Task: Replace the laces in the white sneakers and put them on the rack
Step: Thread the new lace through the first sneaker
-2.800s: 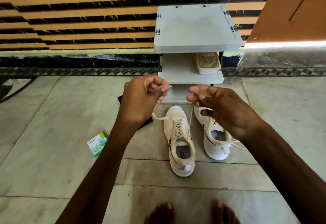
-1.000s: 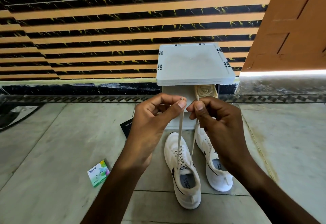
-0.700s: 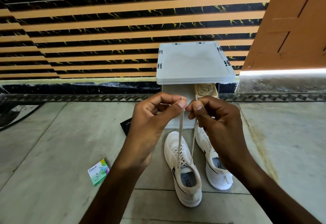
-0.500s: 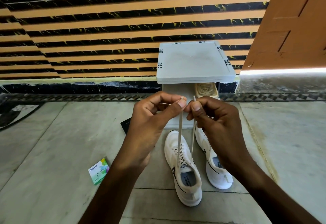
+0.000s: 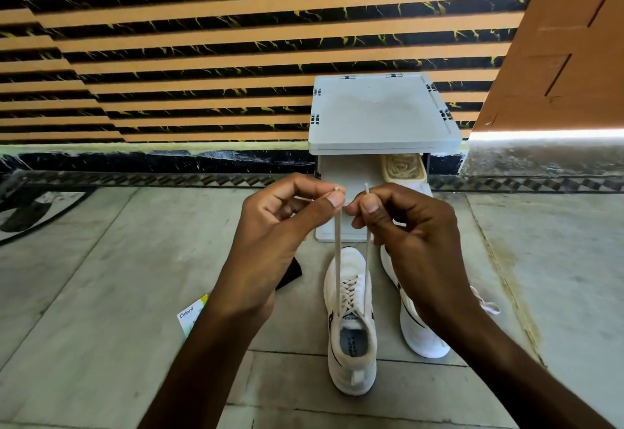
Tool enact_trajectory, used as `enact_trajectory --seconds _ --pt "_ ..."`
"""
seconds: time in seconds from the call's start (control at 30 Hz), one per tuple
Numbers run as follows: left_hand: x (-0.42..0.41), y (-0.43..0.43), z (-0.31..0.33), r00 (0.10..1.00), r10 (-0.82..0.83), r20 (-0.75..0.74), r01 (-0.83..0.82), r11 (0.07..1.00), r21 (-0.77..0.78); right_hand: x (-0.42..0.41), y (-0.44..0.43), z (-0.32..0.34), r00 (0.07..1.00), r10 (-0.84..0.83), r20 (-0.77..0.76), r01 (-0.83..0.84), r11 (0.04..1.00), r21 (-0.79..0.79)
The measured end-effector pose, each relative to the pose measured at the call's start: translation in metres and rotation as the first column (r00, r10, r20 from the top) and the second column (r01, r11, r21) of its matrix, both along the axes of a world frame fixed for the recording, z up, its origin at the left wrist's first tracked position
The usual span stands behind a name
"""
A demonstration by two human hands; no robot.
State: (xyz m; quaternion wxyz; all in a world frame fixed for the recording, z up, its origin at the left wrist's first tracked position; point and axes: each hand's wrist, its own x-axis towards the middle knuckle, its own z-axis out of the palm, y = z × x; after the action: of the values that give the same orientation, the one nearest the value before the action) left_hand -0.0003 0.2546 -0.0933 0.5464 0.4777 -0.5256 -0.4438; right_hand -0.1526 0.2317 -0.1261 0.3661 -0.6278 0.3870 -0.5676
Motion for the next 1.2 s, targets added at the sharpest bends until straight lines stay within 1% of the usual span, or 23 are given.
enact_trajectory --seconds 0.13,0.33,0.5,0.73,0.87,1.07,1.2 --pt "0.000 -0.001 -0.001 1.000 -0.011 -0.009 0.011 1.000 0.007 -0.001 -0.002 -0.001 0.999 -0.044 -0.026 0.043 0.999 -0.018" --pt "-0.003 -0.002 0.000 1.000 -0.011 -0.011 0.011 1.000 0.004 -0.003 -0.003 -0.003 0.998 -0.052 -0.027 0.051 0.998 -0.031" --pt "-0.007 -0.001 0.000 0.999 -0.030 -0.013 0.029 0.999 -0.015 -0.010 -0.004 -0.002 0.996 -0.070 -0.060 0.068 0.996 -0.050" --pt "-0.010 -0.004 -0.001 1.000 -0.029 -0.011 0.029 1.000 -0.003 -0.014 -0.003 -0.005 0.995 -0.084 -0.060 0.081 0.995 -0.058" --pt "-0.011 -0.004 0.000 1.000 -0.021 -0.002 0.021 1.000 -0.009 -0.012 -0.002 -0.007 0.993 -0.084 -0.086 0.076 0.992 -0.096" --pt "-0.011 -0.002 -0.002 1.000 -0.016 0.002 0.016 1.000 -0.002 -0.011 -0.002 -0.009 0.988 -0.141 -0.064 0.130 0.980 -0.150" --pt "-0.011 -0.002 -0.002 1.000 -0.018 0.005 0.018 1.000 -0.003 -0.010 -0.001 -0.010 0.986 -0.151 -0.070 0.135 0.972 -0.193"
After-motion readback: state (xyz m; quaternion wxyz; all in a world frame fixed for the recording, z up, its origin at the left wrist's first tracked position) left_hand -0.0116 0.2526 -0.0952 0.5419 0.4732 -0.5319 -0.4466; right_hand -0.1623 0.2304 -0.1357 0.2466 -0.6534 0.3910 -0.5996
